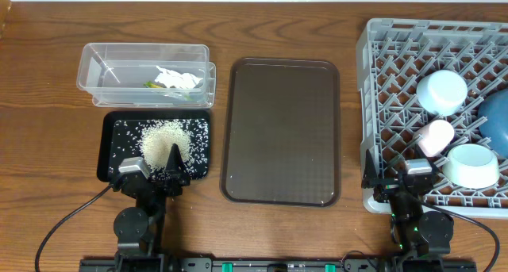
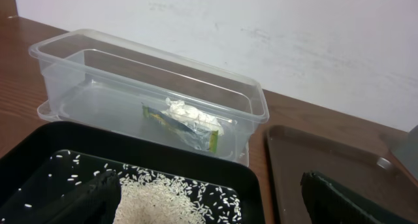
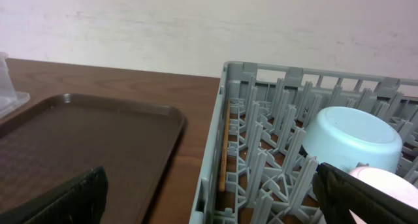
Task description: Sort waste into correct bins and load items into the dishwasher rack
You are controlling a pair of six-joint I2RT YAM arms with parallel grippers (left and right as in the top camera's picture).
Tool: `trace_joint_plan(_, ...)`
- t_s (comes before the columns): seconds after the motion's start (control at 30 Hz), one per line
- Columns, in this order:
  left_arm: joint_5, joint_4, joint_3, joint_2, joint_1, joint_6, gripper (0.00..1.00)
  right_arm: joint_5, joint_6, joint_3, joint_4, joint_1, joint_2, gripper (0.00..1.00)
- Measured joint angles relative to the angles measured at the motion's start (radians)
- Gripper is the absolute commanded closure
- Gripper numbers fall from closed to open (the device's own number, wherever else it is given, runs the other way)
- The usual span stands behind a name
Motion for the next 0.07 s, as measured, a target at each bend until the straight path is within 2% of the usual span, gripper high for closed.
trace_joint_plan(0.07, 0.0, 0.0, 0.0, 0.0, 0.0, 0.0, 0.1, 0.0, 0.0, 0.0, 0.0, 0.0, 0.0, 0.01)
